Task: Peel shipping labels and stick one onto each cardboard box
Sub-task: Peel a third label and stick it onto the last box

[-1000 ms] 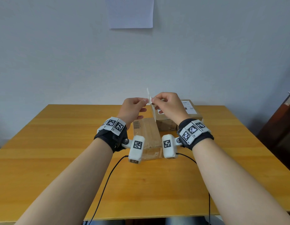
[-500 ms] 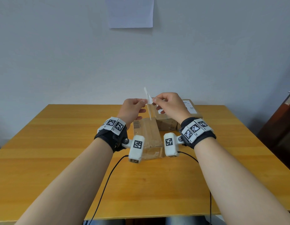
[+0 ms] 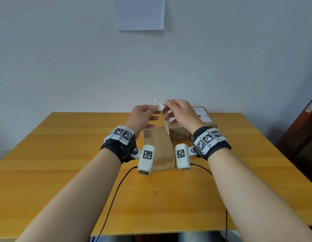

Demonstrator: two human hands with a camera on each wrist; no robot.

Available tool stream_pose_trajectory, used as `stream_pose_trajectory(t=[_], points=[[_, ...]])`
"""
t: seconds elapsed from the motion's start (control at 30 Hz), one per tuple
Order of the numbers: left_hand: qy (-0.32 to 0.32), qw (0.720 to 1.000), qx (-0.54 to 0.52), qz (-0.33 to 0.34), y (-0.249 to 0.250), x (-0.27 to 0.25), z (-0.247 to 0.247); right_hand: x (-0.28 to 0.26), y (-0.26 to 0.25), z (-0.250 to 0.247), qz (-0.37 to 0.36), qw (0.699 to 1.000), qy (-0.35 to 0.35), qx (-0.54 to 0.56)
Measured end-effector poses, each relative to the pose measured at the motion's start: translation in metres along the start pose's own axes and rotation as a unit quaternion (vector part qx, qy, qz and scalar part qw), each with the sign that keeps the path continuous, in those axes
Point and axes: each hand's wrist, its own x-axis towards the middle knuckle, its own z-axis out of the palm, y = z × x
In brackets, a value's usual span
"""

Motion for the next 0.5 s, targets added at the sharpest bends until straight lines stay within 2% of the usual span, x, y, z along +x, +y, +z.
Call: stream_pose_trajectory(t=[0.2,0.5], points=[[-0.002,1.0,0.004,0.013,0.0002,-0.0007,-0.0012,-0.0016,0.0,0.0003,-0.029,0.999,0.021,-0.04],[0.003,1.0,0.002,0.013,-0.0005,-0.0023,0.0018,-0.0015,-0.0031,0.003,-0.026,0.999,0.034,-0.016]])
